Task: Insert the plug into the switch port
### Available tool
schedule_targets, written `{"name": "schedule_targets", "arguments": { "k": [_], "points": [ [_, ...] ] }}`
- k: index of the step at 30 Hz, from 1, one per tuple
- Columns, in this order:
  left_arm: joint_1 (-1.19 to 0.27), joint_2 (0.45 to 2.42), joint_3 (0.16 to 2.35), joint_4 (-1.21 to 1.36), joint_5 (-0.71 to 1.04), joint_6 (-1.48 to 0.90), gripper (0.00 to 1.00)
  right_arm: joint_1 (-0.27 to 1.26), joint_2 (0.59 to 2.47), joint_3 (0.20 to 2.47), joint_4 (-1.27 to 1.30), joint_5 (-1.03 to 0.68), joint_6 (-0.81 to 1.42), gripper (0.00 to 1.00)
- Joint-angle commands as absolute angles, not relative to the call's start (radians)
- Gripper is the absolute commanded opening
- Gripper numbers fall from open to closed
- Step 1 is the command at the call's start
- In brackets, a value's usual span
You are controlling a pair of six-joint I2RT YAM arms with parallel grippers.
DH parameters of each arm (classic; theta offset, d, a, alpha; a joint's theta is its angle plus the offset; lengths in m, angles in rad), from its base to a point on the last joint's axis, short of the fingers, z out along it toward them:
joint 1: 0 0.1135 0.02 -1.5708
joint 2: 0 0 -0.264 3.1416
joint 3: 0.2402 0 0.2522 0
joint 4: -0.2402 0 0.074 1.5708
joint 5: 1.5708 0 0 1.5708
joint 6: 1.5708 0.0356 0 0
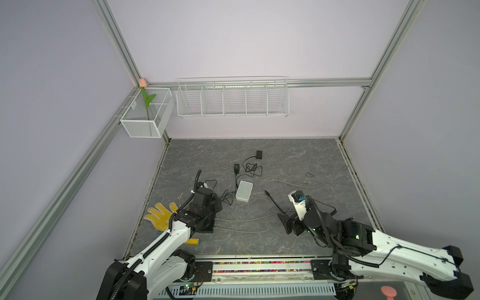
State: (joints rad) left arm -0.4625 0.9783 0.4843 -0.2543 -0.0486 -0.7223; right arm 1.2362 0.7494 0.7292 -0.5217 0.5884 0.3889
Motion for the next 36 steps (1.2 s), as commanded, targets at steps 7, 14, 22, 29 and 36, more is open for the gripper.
{"name": "schedule_targets", "arguments": {
  "k": [7, 14, 22, 29, 36],
  "points": [
    [-0.465, 1.077, 0.65, -0.23, 0.03, -0.608, 1.0, 1.175, 0.779, 0.712, -0.373, 0.563, 0.353, 0.89],
    [-0.472, 1.306, 0.764, -0.073, 0.219, -0.599, 1.0, 1.032, 0.889, 0.748, -0.295, 0.437, 0.368, 0.89],
    [-0.656, 1.531, 1.026, -0.262, -0.129, -0.472, 1.0, 0.928, 1.095, 0.847, -0.287, 0.387, 0.35, 0.91],
    [-0.667, 1.781, 1.283, -0.545, -0.139, -0.464, 1.0, 0.852, 1.218, 0.913, -0.27, 0.352, 0.376, 0.97],
    [-0.667, 1.895, 1.339, -0.55, -0.137, -0.477, 1.0, 0.803, 1.235, 0.9, -0.225, 0.304, 0.364, 0.98]
  ]
}}
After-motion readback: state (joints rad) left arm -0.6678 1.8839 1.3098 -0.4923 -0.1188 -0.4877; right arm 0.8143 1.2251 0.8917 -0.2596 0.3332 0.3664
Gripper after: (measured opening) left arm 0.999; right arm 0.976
